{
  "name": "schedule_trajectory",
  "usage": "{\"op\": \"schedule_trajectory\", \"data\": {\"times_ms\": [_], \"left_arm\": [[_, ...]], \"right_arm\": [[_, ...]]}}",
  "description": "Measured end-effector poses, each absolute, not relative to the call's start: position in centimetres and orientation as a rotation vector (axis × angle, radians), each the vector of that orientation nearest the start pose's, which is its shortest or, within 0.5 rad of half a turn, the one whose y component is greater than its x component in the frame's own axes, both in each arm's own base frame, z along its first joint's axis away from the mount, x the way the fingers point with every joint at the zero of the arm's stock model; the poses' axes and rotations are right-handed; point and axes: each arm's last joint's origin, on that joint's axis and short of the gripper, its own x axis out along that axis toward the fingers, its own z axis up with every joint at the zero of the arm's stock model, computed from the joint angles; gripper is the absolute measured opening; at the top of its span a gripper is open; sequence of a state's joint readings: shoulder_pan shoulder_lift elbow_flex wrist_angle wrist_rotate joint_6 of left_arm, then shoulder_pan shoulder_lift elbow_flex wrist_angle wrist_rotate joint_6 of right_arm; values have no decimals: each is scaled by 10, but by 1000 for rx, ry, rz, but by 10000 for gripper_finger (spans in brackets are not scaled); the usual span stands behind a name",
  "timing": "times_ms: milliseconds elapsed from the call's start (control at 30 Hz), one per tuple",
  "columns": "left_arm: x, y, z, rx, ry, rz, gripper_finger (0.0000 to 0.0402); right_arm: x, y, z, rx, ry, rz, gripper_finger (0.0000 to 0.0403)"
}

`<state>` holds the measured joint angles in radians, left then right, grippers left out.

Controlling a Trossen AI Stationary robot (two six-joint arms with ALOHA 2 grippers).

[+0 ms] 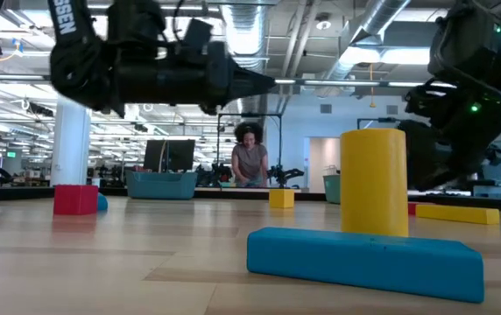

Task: Sort & place blocks by color
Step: Put the top red block into the blue bin

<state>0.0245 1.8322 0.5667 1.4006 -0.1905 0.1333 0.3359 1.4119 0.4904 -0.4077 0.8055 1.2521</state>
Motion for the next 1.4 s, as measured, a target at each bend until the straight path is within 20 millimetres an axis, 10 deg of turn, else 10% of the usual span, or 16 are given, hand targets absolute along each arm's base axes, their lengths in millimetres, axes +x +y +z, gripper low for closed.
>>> {"op": "schedule_trajectory", "data": {"times_ms": [500,733,900,1400], "left_arm": [[275,27,128,-24,111,236,153],[280,37,111,-99,350,296,154],[290,39,121,-112,294,273,167],[330,37,148,-237,364,26,273]], "right_arm": [[200,40,92,411,754,-1020,250],[206,42,97,427,726,-951,128],[215,44,105,390,728,-883,122],[304,66,164,-492,665,-582,122]]}}
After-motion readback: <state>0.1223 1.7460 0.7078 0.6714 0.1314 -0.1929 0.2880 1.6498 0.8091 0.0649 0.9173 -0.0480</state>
